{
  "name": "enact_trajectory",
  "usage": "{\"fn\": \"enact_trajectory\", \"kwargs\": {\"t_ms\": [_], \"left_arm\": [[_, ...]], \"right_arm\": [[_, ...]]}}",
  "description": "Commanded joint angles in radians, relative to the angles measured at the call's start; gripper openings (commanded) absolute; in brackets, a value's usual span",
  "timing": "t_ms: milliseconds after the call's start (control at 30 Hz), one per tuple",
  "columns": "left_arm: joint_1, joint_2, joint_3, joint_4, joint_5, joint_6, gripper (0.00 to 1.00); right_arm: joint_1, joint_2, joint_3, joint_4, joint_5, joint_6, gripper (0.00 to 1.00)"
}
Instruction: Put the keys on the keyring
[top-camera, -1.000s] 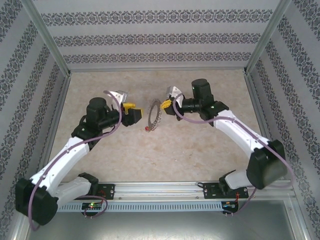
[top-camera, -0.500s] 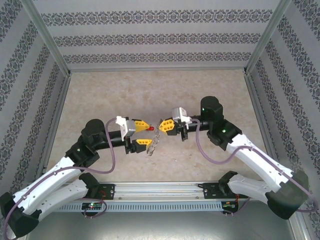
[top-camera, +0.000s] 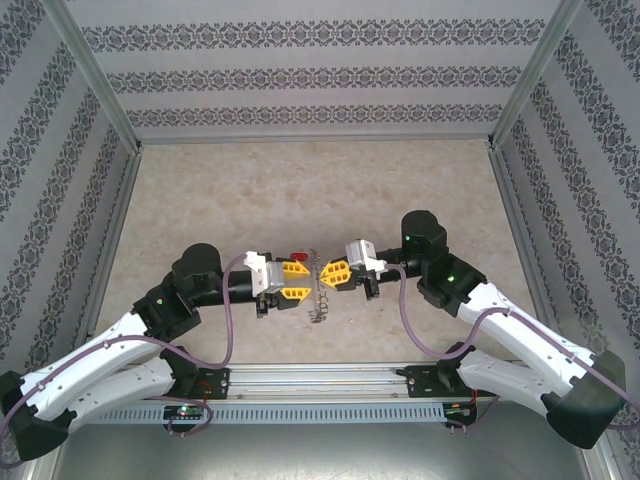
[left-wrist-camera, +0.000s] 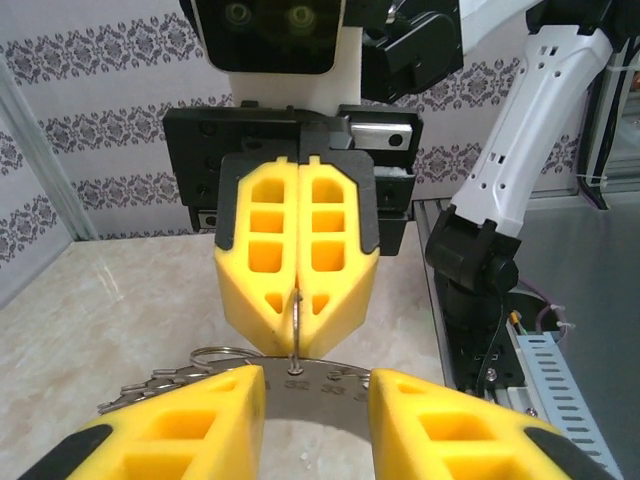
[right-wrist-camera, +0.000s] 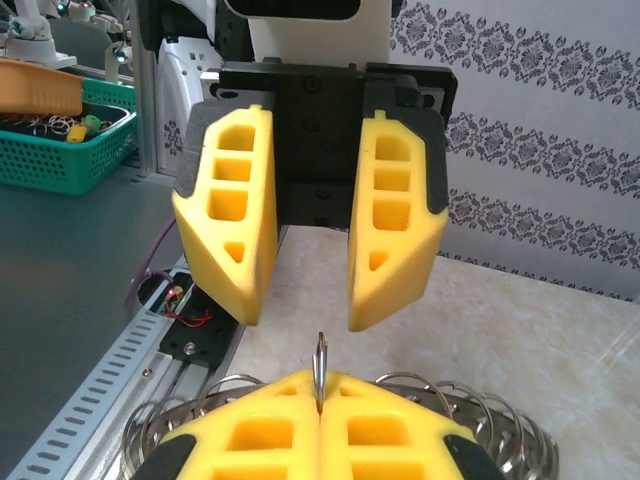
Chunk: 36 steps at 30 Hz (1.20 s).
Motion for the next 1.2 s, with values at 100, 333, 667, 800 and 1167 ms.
{"fn": "enact_trajectory", "kwargs": {"t_ms": [100, 333, 667, 800, 1167], "left_arm": [[-0.016, 0.016, 0.04, -0.014, -0.049, 0.055, 0.29], [-0.018, 0.029, 0.047, -0.004, -0.037, 0.054, 0.27], [-0.026, 0.06, 0.055, -0.014, -0.04, 0.063, 0.21], [-0.027, 0.066, 0.055, -0.023, -0.052, 0.072, 0.19], [-0.031, 0.06, 0.044, -0.016, -0.041, 0.074, 0.0]], "right_arm": [[0.016, -0.014, -0.01, 0.033, -0.024, -0.038, 0.0], [0.026, 0.0, -0.006, 0.028, -0.012, -0.048, 0.0], [0.043, 0.015, 0.002, 0.02, 0.008, -0.069, 0.0], [0.047, 0.014, 0.002, 0.021, 0.007, -0.069, 0.0], [0.065, 0.022, 0.01, -0.003, 0.063, -0.092, 0.0]]}}
